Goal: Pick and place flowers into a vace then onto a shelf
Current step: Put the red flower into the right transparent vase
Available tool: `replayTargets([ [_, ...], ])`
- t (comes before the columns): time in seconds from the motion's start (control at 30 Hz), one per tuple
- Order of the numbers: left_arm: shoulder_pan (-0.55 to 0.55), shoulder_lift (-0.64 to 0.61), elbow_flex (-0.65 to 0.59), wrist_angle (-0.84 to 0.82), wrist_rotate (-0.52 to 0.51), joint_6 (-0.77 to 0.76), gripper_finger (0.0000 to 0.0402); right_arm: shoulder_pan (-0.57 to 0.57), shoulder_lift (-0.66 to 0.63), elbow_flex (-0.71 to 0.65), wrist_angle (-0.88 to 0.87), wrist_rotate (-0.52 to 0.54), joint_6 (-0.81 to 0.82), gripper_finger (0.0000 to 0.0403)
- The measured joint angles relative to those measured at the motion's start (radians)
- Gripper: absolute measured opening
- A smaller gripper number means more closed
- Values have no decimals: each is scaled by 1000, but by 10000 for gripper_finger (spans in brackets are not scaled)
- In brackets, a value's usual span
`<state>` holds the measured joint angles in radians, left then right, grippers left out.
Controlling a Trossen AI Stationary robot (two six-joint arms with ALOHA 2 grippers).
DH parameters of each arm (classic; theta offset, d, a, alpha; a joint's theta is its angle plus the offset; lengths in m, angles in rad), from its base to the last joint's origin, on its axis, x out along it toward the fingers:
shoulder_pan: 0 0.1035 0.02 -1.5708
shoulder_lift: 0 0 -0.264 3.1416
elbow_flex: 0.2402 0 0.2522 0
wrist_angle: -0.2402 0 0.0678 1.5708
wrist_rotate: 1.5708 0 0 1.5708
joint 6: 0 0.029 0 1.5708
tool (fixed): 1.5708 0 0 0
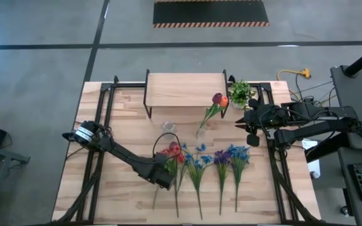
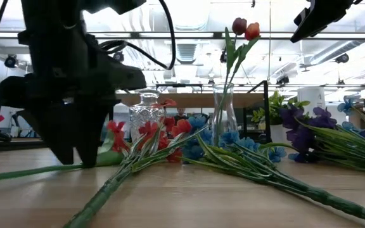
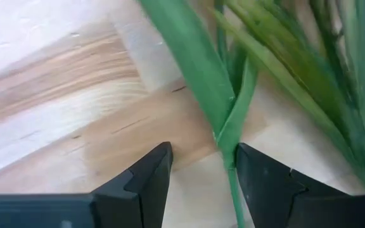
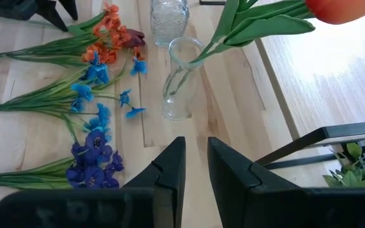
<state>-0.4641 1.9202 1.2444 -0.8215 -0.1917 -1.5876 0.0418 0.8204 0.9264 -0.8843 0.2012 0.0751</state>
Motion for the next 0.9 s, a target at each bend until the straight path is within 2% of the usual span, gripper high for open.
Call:
replayTargets([
  [0.2,1,-3,-1,43,-24,167,162,0,0,-2,-1,0,-14,57],
  [0.53,45,-4,-11,24,23,149,155,0,0,-35,-1,0,-7,57],
  [0.67,49,-4,-12,16,21,151,118,0,0,-55,-2,0,13,57],
  [0.9,50,-4,-13,9,10,154,18,0,0,-73,-1,0,23,57],
])
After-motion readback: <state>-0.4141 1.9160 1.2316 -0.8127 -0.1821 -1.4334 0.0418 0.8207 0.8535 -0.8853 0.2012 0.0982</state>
